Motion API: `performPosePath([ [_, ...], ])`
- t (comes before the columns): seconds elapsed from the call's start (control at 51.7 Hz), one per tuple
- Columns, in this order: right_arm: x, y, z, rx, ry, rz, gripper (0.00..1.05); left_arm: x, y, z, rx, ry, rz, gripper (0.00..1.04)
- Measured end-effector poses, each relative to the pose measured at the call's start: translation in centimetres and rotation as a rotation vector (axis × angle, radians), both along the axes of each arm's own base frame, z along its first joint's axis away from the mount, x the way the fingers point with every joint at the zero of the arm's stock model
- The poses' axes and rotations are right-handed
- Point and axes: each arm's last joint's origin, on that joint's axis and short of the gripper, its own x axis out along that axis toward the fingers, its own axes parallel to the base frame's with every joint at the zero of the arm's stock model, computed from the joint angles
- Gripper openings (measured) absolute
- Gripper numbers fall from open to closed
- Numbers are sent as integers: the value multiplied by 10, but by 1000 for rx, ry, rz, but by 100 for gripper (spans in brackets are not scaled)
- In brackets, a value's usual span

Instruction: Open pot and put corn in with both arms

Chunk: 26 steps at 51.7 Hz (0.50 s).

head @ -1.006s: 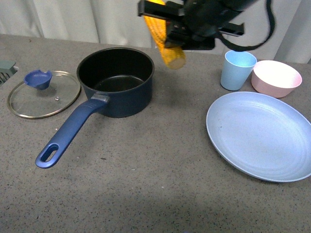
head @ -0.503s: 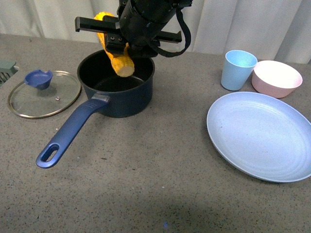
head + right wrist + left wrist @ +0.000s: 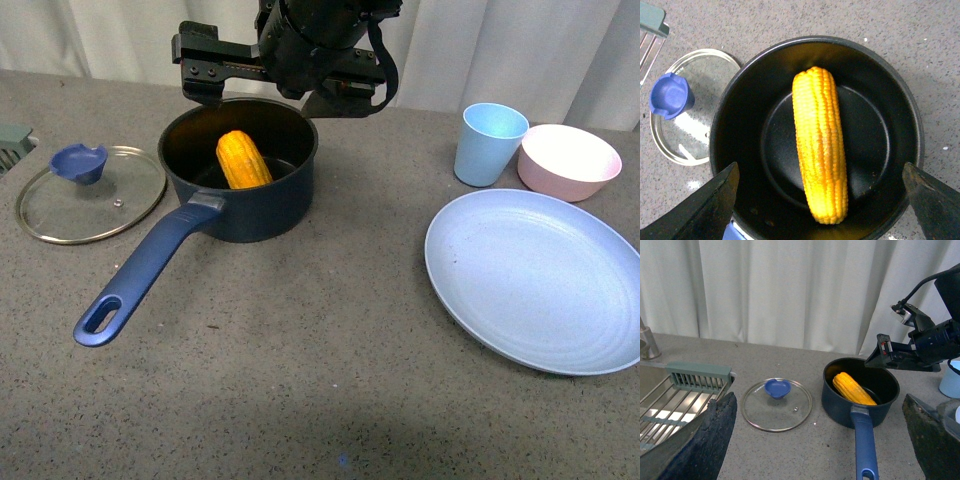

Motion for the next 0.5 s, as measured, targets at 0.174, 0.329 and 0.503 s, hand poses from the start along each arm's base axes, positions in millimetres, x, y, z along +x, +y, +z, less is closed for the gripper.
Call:
performPosePath([
  [0.174, -16, -31, 9, -127, -225, -147, 95, 0, 0, 0, 0, 0, 0, 98],
  [0.329, -56, -86, 34, -188, -466, -291, 95, 0, 0, 0, 0, 0, 0, 98],
  [0.503, -123, -151, 27, -311, -499, -410, 95, 0, 0, 0, 0, 0, 0, 98],
])
